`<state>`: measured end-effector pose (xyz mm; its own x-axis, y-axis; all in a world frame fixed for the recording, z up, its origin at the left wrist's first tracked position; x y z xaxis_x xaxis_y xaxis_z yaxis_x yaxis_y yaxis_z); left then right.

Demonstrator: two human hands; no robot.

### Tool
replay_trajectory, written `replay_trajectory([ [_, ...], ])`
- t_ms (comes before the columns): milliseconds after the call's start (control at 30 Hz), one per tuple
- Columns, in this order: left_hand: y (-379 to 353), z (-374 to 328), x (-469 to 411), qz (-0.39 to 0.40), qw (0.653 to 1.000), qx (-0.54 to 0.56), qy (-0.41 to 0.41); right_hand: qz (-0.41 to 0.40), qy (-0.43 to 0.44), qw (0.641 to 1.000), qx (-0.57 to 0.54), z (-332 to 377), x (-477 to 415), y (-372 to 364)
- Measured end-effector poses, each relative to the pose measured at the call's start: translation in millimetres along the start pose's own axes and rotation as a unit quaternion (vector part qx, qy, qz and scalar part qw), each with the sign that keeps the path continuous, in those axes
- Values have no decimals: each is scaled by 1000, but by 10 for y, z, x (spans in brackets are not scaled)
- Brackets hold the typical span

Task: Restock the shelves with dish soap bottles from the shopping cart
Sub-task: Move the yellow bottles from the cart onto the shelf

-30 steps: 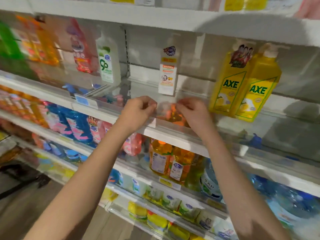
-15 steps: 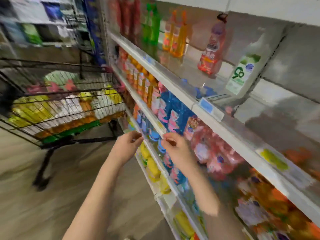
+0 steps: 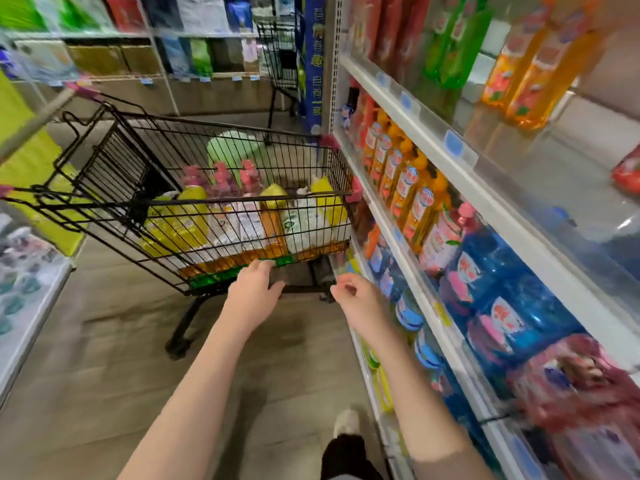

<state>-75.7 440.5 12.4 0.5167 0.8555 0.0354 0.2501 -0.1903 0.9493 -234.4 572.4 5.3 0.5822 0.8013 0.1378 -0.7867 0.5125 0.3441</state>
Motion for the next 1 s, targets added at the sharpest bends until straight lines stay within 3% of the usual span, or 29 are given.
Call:
replay_trajectory([
  [400,-201,198,-2397,-14,991,-130,5,86,14,985,146,9,-2718,-645],
  [667,-576,738,-3177,84,983,-155,50,115,112,950,268,187,-3577,-942],
  [733,-618,798,-3283,73,982,-166,47,123,91,942,298,99,-3715,-1036],
  [867,-685,816,-3608,130,974,-172,65,37,79,942,324,70,-4012,-1060],
  [1000,-893,822,-4095,225,971,-53,68,90,-4,925,369,-83,-4345,-1238],
])
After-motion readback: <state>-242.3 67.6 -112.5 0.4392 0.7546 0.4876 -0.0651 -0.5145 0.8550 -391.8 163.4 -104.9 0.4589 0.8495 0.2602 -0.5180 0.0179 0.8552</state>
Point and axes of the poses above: each hand's wrist, its own x-axis away from the middle knuckle, its own y-axis out of the back of the hand, z = x × y, the point moved 8 cm from there along -x, towards the middle knuckle, and after that the axes turned 9 degrees about -x, right-handed, at the moved point
